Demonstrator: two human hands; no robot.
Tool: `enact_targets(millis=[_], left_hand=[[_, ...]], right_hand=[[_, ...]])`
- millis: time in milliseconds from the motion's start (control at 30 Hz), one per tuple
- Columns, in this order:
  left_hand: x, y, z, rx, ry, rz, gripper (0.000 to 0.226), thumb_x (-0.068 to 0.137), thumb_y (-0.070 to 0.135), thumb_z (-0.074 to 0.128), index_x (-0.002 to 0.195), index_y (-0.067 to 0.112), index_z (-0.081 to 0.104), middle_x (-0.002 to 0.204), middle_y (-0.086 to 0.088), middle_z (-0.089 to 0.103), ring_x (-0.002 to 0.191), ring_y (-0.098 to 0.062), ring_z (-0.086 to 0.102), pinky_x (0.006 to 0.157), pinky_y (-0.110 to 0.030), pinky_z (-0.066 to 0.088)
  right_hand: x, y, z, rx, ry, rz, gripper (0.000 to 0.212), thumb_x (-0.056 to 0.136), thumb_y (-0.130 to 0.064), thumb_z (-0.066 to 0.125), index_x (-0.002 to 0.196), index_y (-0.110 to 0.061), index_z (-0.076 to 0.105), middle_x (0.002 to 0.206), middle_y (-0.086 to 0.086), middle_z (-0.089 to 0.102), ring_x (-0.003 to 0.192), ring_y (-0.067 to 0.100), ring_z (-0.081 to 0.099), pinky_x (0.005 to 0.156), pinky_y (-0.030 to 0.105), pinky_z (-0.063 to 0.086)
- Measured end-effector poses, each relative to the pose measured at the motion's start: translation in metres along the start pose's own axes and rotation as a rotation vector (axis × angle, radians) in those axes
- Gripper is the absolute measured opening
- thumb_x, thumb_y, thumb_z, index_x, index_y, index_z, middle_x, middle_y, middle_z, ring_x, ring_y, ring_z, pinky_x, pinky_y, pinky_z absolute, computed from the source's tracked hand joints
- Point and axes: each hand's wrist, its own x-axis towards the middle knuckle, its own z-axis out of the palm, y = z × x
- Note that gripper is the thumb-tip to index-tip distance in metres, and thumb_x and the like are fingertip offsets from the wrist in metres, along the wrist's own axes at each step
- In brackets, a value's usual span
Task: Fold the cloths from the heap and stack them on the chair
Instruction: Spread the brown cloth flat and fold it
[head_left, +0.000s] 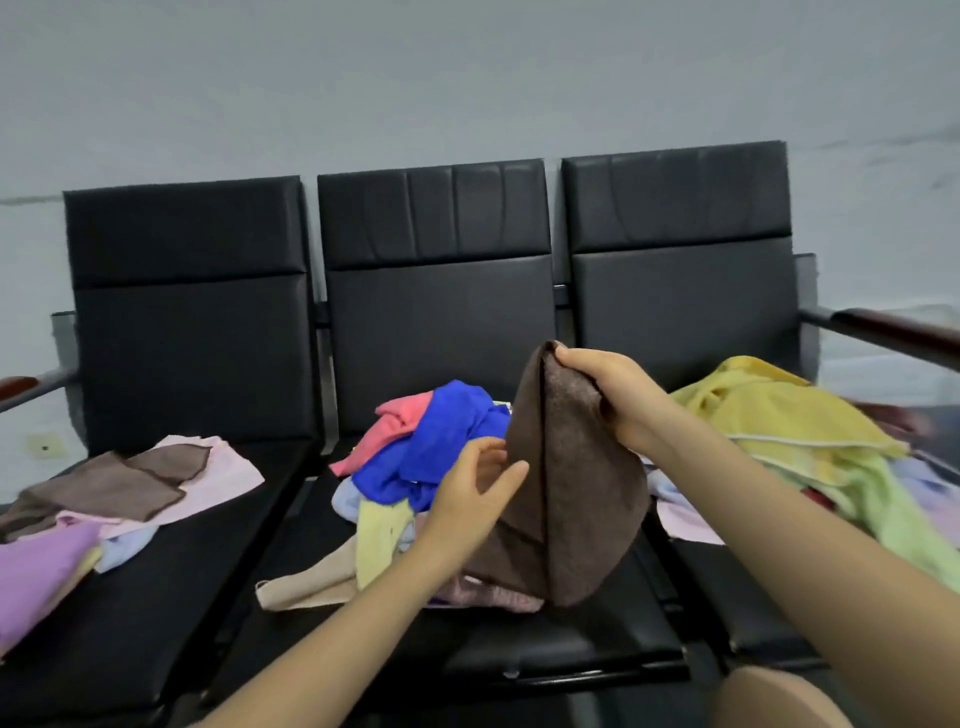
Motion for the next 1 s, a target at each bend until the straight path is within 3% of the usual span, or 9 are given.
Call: enact_targets(millis=[133, 333, 433, 533, 700, 800, 867, 933, 1000], left_hand=[[-0.003, -0.008, 0.029, 0.046, -0.059, -0.015, 0.033, 0.084, 0.017, 0.074, 0.114, 0.017, 0.06, 0.11, 0.002, 0.065, 0.101, -0.01, 0.062, 0.082, -0.007, 0.045], [0.0, -0.015, 0.047, -0.002, -0.041, -0.029, 0.019, 0.087, 0.009, 0.069, 0.102, 0.019, 0.062, 0.102, 0.002, 0.066, 0.089, -0.002, 0.06, 0.076, -0.002, 0.041], [0.005, -0.023, 0.05, 0.07, 0.006, -0.044, 0.012, 0.089, 0.012, 0.068, 0.096, 0.019, 0.062, 0.1, 0.001, 0.063, 0.087, -0.001, 0.059, 0.074, -0.001, 0.039], [0.007, -0.024, 0.045, 0.046, 0.055, -0.049, 0.013, 0.095, 0.014, 0.059, 0.088, 0.024, 0.06, 0.091, 0.004, 0.065, 0.086, -0.011, 0.06, 0.074, -0.017, 0.044], [0.024, 0.009, -0.013, -0.103, 0.262, 0.015, 0.013, 0.1, 0.01, 0.047, 0.095, 0.016, 0.057, 0.085, 0.003, 0.059, 0.071, 0.009, 0.054, 0.071, -0.011, 0.042], [0.038, 0.032, -0.055, -0.159, 0.149, -0.017, 0.015, 0.1, 0.017, 0.049, 0.097, 0.012, 0.063, 0.09, -0.003, 0.063, 0.084, -0.012, 0.059, 0.078, -0.031, 0.046], [0.048, 0.041, -0.075, -0.183, 0.08, -0.1, 0.016, 0.099, 0.019, 0.051, 0.096, 0.013, 0.066, 0.092, -0.003, 0.065, 0.086, -0.016, 0.061, 0.079, -0.032, 0.048], [0.064, 0.041, -0.091, -0.054, 0.063, -0.108, 0.016, 0.098, 0.02, 0.052, 0.096, 0.015, 0.068, 0.093, -0.001, 0.067, 0.088, -0.014, 0.062, 0.082, -0.03, 0.048], [0.087, 0.03, -0.108, 0.202, 0.052, -0.074, 0.016, 0.097, 0.022, 0.055, 0.098, 0.015, 0.069, 0.094, 0.001, 0.068, 0.089, -0.012, 0.062, 0.083, -0.029, 0.047]], right_hand=[[-0.007, 0.001, -0.012, 0.05, -0.012, 0.005, 0.018, 0.094, -0.024, 0.058, 0.091, -0.008, 0.066, 0.079, 0.01, 0.067, 0.066, 0.018, 0.066, 0.062, 0.026, 0.053], [-0.008, 0.004, -0.025, 0.109, -0.016, 0.083, 0.026, 0.094, -0.027, 0.058, 0.103, -0.004, 0.065, 0.087, 0.011, 0.066, 0.075, 0.02, 0.065, 0.067, 0.026, 0.056], [-0.009, 0.005, -0.029, 0.128, -0.015, 0.1, 0.025, 0.095, -0.027, 0.057, 0.098, -0.004, 0.065, 0.085, 0.01, 0.066, 0.071, 0.019, 0.065, 0.064, 0.025, 0.056], [-0.011, 0.005, -0.036, 0.166, -0.019, 0.101, 0.02, 0.096, -0.023, 0.054, 0.094, -0.007, 0.065, 0.081, 0.007, 0.066, 0.064, 0.014, 0.066, 0.057, 0.02, 0.055], [-0.013, 0.0, -0.054, -0.098, -0.068, 0.021, 0.019, 0.097, -0.022, 0.051, 0.09, -0.012, 0.065, 0.081, 0.003, 0.067, 0.072, 0.013, 0.063, 0.063, 0.022, 0.052], [0.0, 0.003, -0.046, -0.165, -0.113, 0.047, 0.021, 0.099, -0.021, 0.048, 0.088, -0.013, 0.064, 0.076, 0.002, 0.067, 0.068, 0.013, 0.064, 0.061, 0.023, 0.051], [0.013, 0.006, -0.039, -0.168, -0.137, 0.076, 0.019, 0.098, -0.023, 0.051, 0.09, -0.012, 0.064, 0.077, 0.003, 0.068, 0.07, 0.015, 0.065, 0.067, 0.026, 0.051], [0.03, 0.008, -0.035, -0.178, -0.152, 0.107, 0.018, 0.095, -0.023, 0.056, 0.09, -0.01, 0.068, 0.082, 0.005, 0.071, 0.075, 0.016, 0.066, 0.073, 0.03, 0.052], [0.053, 0.014, -0.031, -0.24, -0.146, 0.101, 0.013, 0.092, -0.02, 0.062, 0.088, -0.01, 0.07, 0.082, 0.004, 0.071, 0.072, 0.012, 0.066, 0.069, 0.025, 0.051]])
